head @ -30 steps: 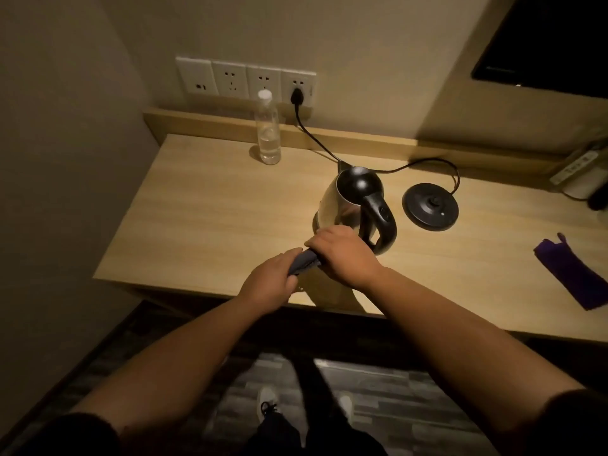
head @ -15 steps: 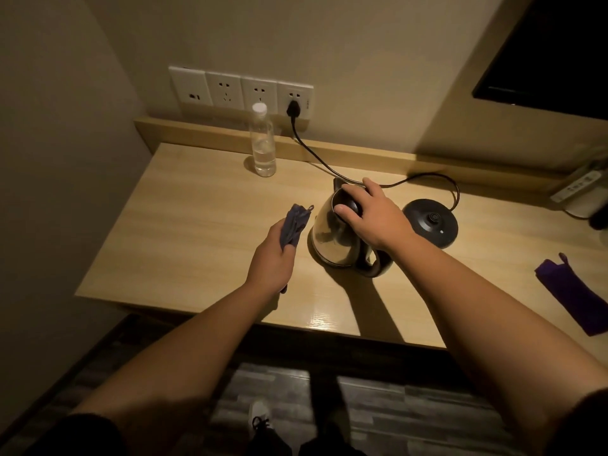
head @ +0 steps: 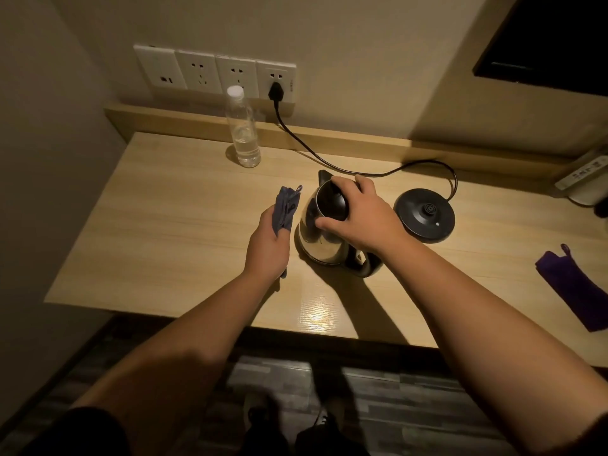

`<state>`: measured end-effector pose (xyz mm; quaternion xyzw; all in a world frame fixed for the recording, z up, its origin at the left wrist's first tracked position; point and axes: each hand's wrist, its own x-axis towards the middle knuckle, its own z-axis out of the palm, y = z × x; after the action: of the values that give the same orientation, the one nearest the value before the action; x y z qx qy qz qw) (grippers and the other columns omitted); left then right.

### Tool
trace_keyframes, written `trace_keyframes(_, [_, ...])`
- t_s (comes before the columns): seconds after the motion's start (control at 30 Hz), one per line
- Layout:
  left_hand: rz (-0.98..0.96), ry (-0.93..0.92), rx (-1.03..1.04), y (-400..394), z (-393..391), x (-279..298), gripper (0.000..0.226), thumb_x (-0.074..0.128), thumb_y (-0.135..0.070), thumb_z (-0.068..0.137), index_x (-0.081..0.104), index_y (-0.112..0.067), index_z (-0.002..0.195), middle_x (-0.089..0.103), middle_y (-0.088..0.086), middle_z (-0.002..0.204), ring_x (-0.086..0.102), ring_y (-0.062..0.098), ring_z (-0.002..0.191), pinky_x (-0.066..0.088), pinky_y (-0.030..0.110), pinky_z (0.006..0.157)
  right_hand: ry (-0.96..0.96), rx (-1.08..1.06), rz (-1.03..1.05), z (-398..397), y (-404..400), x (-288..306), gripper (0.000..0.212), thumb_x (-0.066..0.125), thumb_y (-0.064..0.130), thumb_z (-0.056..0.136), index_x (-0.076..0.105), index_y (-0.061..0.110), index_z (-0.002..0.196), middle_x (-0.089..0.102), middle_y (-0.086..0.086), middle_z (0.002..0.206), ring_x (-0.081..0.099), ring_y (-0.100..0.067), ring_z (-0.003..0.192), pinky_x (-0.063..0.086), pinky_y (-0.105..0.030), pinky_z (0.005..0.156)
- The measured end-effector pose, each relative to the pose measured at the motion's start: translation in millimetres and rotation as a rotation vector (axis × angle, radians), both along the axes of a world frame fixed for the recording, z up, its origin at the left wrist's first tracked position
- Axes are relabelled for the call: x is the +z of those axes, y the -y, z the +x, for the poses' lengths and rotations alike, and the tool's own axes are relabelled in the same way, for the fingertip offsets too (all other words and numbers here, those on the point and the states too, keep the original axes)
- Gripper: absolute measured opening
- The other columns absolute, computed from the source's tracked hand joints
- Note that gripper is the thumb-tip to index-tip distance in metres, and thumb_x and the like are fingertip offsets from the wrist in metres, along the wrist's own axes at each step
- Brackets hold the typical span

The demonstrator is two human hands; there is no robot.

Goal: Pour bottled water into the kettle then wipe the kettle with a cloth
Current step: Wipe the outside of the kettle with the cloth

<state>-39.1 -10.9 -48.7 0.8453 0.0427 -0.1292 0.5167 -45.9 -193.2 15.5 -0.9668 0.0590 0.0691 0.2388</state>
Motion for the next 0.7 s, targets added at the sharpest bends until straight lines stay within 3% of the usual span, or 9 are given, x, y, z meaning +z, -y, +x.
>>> trace_keyframes(0.23, [-0.064,0.001,-0.002,9,3,6,0.039,0.041,-0.019,0.103,0.04,-0.026,0.141,0.058,-0.012,0.099,0.055,0.003,0.084,0.041,0.017,0.063,0.035,-0.026,0.201,-2,43,2,0.083,0.071,0.058,0.075,0.032,0.037,0.145,0.032,0.001,0.149,0.041,-0.021,0.131,0.04,-0.035,0.102])
trace_keyframes(0.37, [-0.147,0.026,-0.018,22,4,13,0.051,0.042,-0.016,0.103,0.032,-0.034,0.149,0.056,-0.011,0.124,0.057,0.005,0.1,0.046,0.007,0.06,0.04,-0.045,0.312,-6,65,1,0.075,0.069,0.05,0.081,0.033,0.034,0.145,0.034,0.001,0.147,0.041,-0.017,0.129,0.039,-0.033,0.104])
trace_keyframes(0.4, [-0.171,0.035,-0.026,27,4,14,0.053,0.042,-0.017,0.103,0.029,-0.037,0.15,0.054,-0.011,0.13,0.058,0.007,0.104,0.051,0.01,0.066,0.036,-0.054,0.333,-7,68,1,0.071,0.068,0.048,0.083,0.033,0.035,0.144,0.034,0.002,0.148,0.04,-0.016,0.128,0.039,-0.034,0.104])
trace_keyframes(0.43, [-0.191,0.039,-0.036,32,5,15,0.055,0.042,-0.017,0.103,0.027,-0.04,0.15,0.052,-0.01,0.135,0.059,0.013,0.111,0.057,0.021,0.076,0.034,-0.058,0.348,-7,71,1,0.068,0.065,0.047,0.086,0.033,0.035,0.144,0.033,0.003,0.148,0.04,-0.015,0.127,0.039,-0.035,0.104])
trace_keyframes(0.5, [-0.236,0.023,-0.06,40,7,19,0.058,0.042,-0.015,0.103,0.026,-0.044,0.15,0.048,-0.007,0.144,0.055,0.027,0.124,0.056,0.047,0.093,0.038,-0.046,0.351,-7,73,1,0.061,0.06,0.045,0.09,0.033,0.034,0.144,0.033,0.003,0.148,0.038,-0.011,0.125,0.037,-0.033,0.104])
trace_keyframes(0.53, [-0.258,0.015,-0.075,44,7,22,0.059,0.042,-0.013,0.102,0.026,-0.043,0.151,0.045,-0.006,0.148,0.052,0.027,0.129,0.053,0.05,0.097,0.043,-0.033,0.346,-8,73,1,0.059,0.058,0.044,0.092,0.034,0.034,0.144,0.033,0.003,0.148,0.037,-0.009,0.124,0.036,-0.031,0.103])
trace_keyframes(0.7, [-0.285,0.084,-0.161,64,7,31,0.061,0.041,-0.008,0.102,0.023,-0.035,0.154,0.034,-0.009,0.155,0.033,0.006,0.138,0.035,0.027,0.107,0.048,0.026,0.307,-6,70,0,0.052,0.054,0.043,0.094,0.036,0.034,0.143,0.035,0.003,0.145,0.037,-0.006,0.121,0.035,-0.028,0.102])
